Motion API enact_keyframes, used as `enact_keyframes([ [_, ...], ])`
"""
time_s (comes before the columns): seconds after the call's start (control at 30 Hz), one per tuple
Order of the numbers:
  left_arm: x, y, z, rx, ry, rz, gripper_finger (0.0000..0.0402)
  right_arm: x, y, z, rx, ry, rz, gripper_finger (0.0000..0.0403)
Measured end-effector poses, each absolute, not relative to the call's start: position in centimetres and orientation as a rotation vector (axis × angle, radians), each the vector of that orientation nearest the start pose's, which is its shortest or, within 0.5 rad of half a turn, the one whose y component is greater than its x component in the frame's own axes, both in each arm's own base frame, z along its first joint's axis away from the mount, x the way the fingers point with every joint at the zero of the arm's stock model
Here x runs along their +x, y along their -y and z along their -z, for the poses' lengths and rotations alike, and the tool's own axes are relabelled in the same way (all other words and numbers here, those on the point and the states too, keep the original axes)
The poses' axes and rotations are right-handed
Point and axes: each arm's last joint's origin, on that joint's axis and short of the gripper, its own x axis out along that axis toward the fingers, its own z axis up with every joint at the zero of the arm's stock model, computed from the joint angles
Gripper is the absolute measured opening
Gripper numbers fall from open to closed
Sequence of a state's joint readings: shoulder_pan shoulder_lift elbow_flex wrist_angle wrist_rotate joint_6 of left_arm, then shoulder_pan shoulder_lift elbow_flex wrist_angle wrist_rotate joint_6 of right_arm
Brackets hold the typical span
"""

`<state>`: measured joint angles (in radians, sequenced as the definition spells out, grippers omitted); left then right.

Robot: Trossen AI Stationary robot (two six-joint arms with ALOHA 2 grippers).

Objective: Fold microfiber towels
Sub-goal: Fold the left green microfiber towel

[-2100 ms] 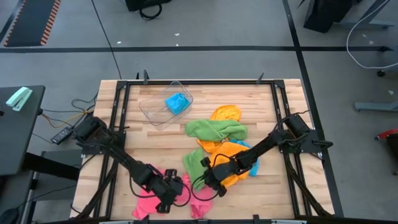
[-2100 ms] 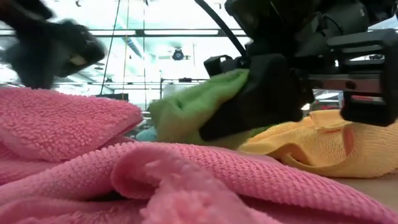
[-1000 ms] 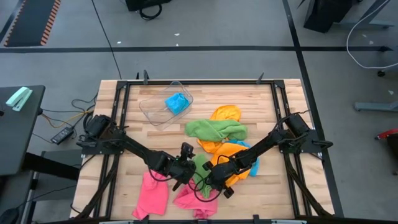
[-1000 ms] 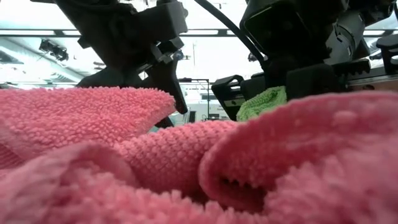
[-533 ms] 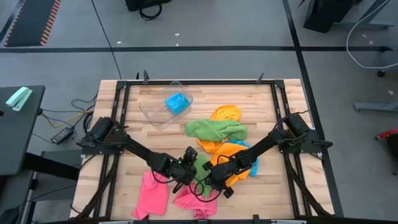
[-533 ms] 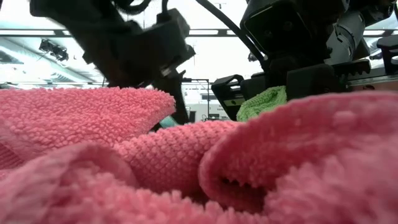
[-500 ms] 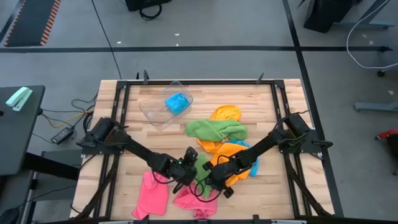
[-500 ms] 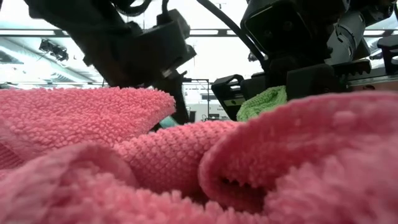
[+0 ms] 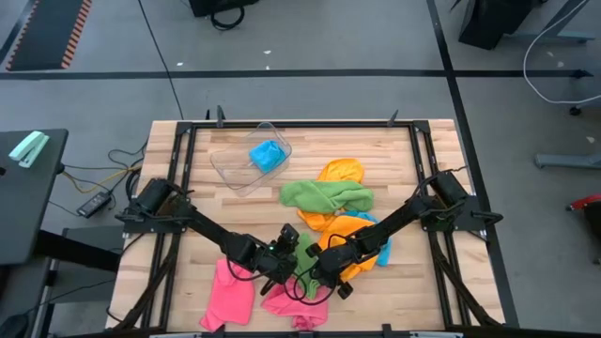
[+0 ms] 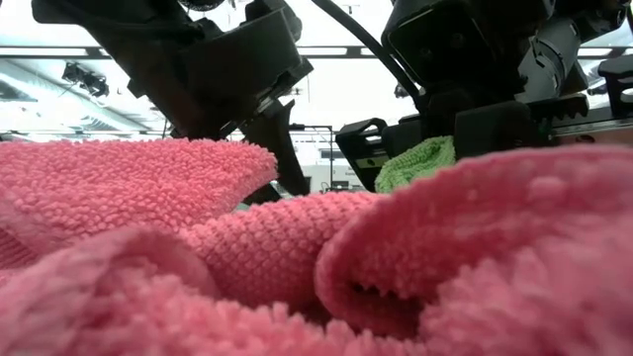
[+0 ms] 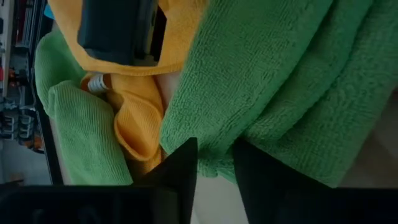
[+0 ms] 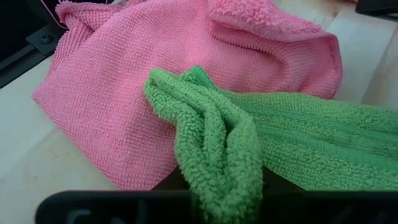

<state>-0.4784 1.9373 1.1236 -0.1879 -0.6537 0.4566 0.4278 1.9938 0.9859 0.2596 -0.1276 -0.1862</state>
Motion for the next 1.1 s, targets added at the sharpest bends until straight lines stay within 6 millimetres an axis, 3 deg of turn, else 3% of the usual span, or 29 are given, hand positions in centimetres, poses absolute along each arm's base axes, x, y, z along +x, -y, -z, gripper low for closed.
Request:
enact_keyframes([
  [0.27,34.3,15.6,-13.5,0.936,-0.888,0.019,0.0011,34.5,-16.1,-10.3,-0.285,-0.699,-0.597,0.0042],
  [0.67,33.4,18.6,-16.3,0.784,-0.972,0.038,0.0012,34.6,-15.9,-10.3,-0.312,-0.701,-0.525,0.0042],
  [0.83,33.0,18.1,-15.3,0.659,-1.030,0.026,0.0006,34.6,-15.9,-10.3,-0.307,-0.701,-0.523,0.0042],
  [1.1,32.4,17.4,-13.8,0.599,-1.048,-0.002,0.0020,34.6,-15.9,-10.3,-0.296,-0.703,-0.518,0.0042],
])
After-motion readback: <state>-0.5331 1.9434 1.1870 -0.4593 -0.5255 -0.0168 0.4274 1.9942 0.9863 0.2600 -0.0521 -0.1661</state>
